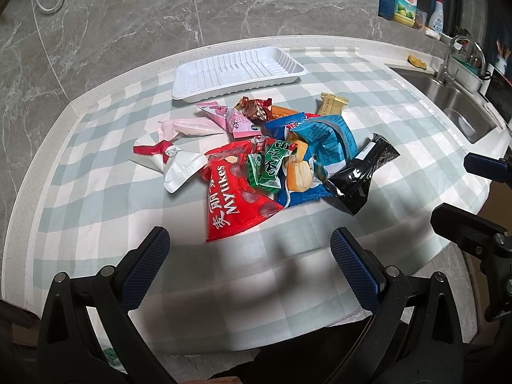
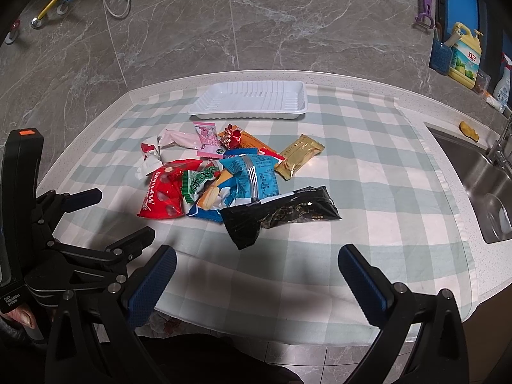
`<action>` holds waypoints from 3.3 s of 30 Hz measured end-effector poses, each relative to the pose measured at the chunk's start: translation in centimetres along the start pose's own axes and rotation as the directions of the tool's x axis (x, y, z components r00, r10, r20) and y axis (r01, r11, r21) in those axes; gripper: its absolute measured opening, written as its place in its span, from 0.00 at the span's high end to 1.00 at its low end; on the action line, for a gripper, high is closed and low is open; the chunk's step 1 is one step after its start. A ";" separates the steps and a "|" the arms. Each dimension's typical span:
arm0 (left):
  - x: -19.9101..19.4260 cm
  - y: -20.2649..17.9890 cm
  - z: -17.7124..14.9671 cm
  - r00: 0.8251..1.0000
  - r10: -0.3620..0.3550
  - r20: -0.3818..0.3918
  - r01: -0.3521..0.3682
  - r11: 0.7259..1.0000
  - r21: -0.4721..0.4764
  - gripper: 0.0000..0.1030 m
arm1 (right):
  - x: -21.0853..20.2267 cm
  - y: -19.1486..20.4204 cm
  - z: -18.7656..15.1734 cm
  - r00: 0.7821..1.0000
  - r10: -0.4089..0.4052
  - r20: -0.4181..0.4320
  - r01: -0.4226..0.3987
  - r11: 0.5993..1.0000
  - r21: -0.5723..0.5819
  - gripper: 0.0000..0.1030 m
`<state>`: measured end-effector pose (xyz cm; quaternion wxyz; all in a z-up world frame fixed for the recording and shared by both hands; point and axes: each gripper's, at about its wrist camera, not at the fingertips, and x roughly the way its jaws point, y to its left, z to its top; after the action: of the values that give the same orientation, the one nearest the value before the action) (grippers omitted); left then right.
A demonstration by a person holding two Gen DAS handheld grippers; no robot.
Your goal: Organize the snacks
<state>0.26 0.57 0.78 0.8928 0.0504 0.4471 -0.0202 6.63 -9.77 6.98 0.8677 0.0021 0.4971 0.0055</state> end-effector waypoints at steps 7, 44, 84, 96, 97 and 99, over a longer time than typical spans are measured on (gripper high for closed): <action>-0.2 0.1 0.1 1.000 0.001 0.001 -0.001 1.000 0.000 0.01 | 0.0 0.0 0.0 1.000 0.000 0.001 0.000 1.000 0.000 0.00; -0.2 0.2 0.1 1.000 0.003 0.004 -0.003 1.000 0.002 0.01 | 0.1 -0.3 0.1 1.000 0.003 0.000 -0.003 1.000 0.003 0.00; 3.4 8.4 1.7 0.992 0.056 -0.110 -0.084 0.961 -0.263 0.02 | 7.7 -7.4 0.2 0.920 0.378 -0.104 -0.291 0.837 0.464 0.00; 12.6 17.6 9.3 0.980 -0.071 -0.187 -0.015 0.908 -0.420 0.02 | 13.2 -9.2 1.7 0.890 0.452 -0.060 -0.269 0.627 0.731 0.03; 13.4 17.8 9.6 0.977 -0.081 -0.199 -0.011 0.907 -0.422 0.02 | 13.3 -9.3 1.8 0.889 0.454 -0.058 -0.265 0.615 0.743 0.06; 14.9 18.0 10.0 0.970 -0.094 -0.225 -0.010 0.907 -0.422 0.03 | 13.4 -9.6 1.8 0.892 0.450 -0.049 -0.257 0.593 0.763 0.07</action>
<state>18.60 17.49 -3.88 0.8213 -0.1503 0.5466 0.0634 15.09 -19.18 -3.77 0.7064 0.4513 0.5449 -0.0224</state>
